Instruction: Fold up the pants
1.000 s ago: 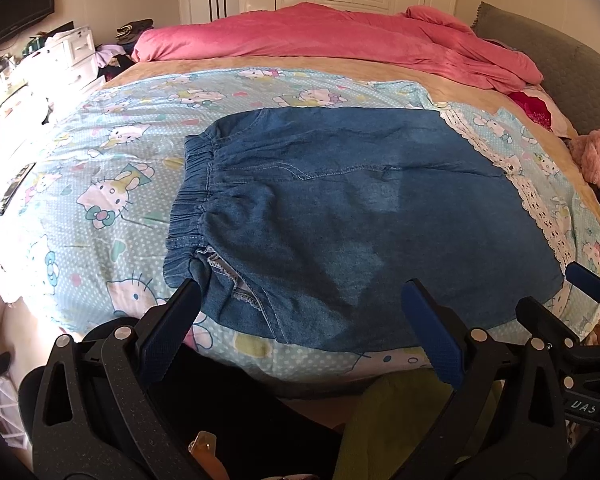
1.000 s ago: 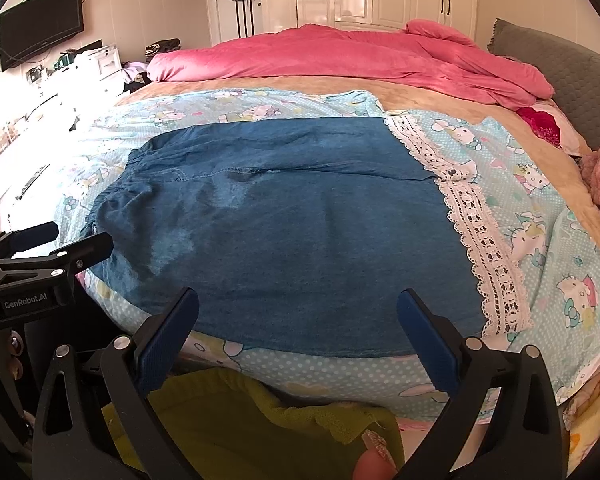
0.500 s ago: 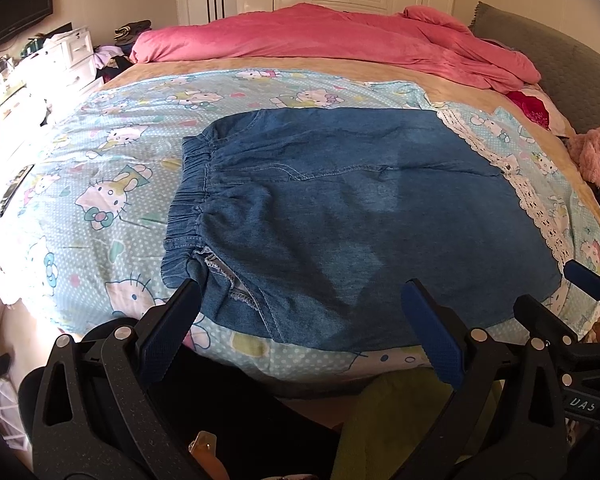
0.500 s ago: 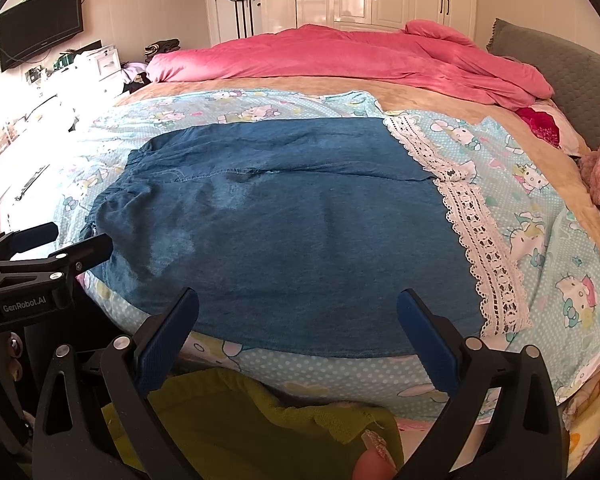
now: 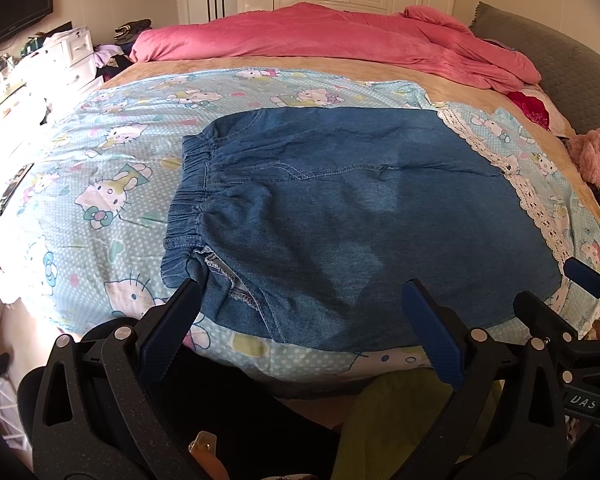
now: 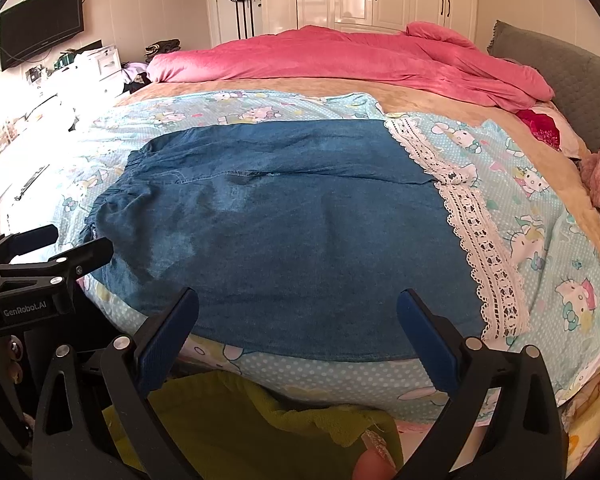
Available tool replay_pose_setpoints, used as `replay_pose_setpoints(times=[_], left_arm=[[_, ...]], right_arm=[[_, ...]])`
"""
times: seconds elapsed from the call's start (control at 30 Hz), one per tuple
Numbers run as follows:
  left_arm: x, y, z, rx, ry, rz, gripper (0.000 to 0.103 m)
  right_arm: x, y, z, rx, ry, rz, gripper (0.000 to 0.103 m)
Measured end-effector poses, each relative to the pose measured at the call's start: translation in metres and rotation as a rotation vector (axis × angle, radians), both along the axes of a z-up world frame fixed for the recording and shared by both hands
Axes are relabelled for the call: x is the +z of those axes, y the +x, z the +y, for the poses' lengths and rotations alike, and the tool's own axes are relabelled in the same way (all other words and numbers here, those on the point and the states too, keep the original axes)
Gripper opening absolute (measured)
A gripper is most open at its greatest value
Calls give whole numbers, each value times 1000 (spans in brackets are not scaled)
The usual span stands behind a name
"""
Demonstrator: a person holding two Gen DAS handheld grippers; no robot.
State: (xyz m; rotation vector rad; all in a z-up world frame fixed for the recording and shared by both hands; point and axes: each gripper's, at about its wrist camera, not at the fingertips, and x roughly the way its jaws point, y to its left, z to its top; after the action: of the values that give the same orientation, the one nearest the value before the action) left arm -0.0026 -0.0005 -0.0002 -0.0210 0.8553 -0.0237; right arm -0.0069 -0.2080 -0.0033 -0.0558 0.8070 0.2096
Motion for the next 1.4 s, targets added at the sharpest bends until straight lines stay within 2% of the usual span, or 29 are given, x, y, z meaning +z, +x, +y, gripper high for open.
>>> replay_pose_setpoints(times=[0.43, 0.7, 0.83, 0.97, 1.07, 1.2, 1.4], left_arm=[[-7, 12, 6, 10, -9, 20, 94], [-10, 32, 26, 46, -23, 40, 94], [-11, 50, 44, 76, -22, 49, 94], [-11, 69, 63, 104, -28, 53, 94], [-13, 85, 76, 116, -26, 66, 94], [-17, 107, 92, 128, -22, 79, 94], [-22, 139, 109, 116, -50, 114, 94]], right_arm=[[-4, 14, 7, 15, -2, 3, 99], [-5, 41, 19, 37, -10, 8, 99], [0, 65, 27, 75, -6, 5, 99], [-1, 106, 30, 107, 63, 75, 99], [-1, 128, 40, 120, 17, 63, 99], [-3, 158, 49, 162, 41, 111, 99], [-3, 204, 76, 248, -4, 101, 99]])
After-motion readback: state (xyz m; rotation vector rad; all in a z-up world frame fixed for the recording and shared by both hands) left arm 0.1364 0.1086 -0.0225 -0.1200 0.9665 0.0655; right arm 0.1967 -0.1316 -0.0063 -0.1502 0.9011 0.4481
